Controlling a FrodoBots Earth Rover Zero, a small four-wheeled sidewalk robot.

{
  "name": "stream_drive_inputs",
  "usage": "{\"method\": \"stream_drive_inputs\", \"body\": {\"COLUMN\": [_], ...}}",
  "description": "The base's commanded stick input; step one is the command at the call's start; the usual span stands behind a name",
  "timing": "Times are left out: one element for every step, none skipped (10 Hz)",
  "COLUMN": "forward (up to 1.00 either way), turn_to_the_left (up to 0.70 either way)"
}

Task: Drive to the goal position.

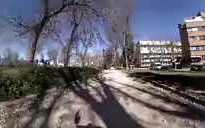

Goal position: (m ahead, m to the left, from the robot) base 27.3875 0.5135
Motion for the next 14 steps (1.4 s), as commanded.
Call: {"method": "stream_drive_inputs", "body": {"forward": [0.98, 0.98, 0.98, 0.98, 0.98, 0.98, 1.0, 1.0, 1.0, 1.0, 1.0, 1.0, 1.0, 1.0], "turn_to_the_left": [-0.2, -0.12, -0.05, 0.0, 0.0, 0.0, 0.0, 0.0, 0.0, 0.0, 0.0, 0.0, 0.0, 0.0]}}
